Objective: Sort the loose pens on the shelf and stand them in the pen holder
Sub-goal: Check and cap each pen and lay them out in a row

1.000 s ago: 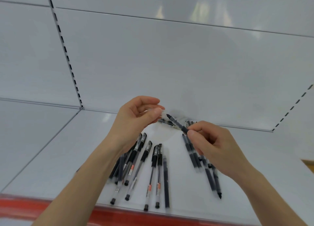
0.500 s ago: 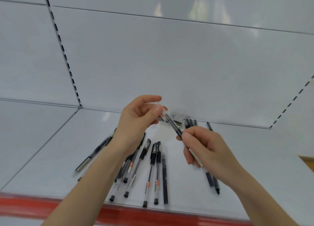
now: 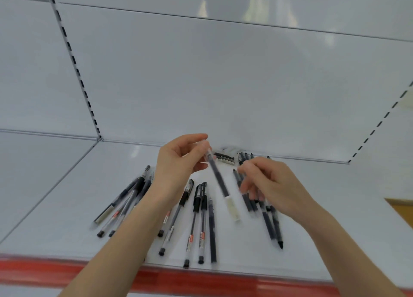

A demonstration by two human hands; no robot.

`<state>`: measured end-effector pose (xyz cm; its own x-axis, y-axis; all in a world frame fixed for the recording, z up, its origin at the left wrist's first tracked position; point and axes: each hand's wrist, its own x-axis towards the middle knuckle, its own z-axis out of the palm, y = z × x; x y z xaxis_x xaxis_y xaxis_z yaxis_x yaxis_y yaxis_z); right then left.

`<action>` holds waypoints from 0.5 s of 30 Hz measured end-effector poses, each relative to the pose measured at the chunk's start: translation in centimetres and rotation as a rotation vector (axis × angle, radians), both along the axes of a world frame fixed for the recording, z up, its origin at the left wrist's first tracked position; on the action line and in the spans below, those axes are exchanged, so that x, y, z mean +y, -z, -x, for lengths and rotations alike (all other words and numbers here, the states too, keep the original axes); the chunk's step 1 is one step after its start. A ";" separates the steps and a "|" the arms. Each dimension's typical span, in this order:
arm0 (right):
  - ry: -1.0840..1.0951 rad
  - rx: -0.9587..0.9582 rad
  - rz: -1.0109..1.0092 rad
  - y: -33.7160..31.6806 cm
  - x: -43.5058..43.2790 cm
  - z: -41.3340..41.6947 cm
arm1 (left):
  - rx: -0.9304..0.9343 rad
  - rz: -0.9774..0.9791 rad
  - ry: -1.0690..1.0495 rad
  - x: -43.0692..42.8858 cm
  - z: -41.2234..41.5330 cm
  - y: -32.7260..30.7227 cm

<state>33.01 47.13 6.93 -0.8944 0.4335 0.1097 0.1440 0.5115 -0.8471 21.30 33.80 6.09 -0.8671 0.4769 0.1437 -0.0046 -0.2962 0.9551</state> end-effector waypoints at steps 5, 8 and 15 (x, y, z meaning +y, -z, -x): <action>0.134 -0.137 -0.347 1.9 3.2 0.1 | 0.271 0.423 -0.058 -1.1 1.0 1.5; 0.069 -0.244 -0.419 2.7 3.1 0.6 | 0.504 0.690 -0.107 -1.3 1.1 2.4; 0.054 -0.449 -0.657 3.7 1.2 2.6 | 0.754 0.980 -0.085 -1.6 1.6 3.8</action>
